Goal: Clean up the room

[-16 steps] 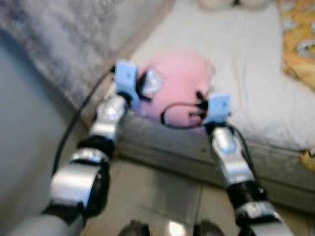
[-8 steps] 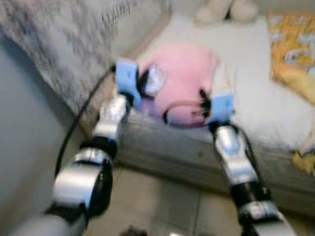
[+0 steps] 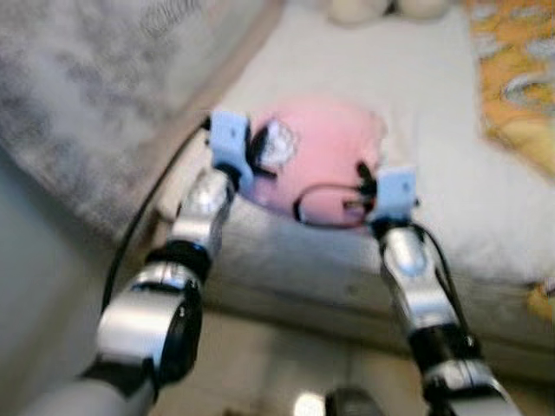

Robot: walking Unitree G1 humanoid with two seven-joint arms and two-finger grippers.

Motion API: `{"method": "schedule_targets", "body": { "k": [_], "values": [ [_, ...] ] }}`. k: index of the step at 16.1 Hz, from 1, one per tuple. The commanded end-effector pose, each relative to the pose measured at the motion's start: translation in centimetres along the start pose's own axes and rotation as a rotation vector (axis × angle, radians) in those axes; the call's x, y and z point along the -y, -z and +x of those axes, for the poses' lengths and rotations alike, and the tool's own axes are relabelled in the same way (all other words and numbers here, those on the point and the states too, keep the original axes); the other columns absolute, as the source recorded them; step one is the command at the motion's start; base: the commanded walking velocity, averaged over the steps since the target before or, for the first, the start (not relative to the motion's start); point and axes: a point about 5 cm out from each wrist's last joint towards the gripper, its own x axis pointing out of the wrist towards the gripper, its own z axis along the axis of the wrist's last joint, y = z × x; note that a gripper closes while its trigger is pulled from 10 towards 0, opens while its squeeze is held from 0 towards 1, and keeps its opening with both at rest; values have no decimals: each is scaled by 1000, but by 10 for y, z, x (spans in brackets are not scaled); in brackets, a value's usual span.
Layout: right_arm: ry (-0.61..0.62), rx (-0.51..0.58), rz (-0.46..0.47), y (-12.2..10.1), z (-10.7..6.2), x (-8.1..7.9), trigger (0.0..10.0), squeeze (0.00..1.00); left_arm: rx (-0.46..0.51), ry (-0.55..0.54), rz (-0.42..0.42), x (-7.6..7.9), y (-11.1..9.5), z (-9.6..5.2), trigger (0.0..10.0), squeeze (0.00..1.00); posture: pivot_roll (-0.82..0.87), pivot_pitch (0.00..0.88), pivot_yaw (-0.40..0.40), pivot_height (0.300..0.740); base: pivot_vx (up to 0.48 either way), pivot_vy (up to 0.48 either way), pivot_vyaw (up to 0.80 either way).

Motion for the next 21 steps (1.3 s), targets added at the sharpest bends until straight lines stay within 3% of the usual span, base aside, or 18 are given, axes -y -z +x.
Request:
{"method": "schedule_targets", "body": {
  "k": [1,21],
  "values": [
    [11,30,16,-7,2,-2,10000,0,69,-78,12,-24,-21,1,10000,0,-243,0,108,719,442,0,0],
    [1,35,12,-8,3,-3,10000,0,68,-92,19,-27,-24,1,10000,0,-243,0,106,719,298,377,0]
  ]
}}
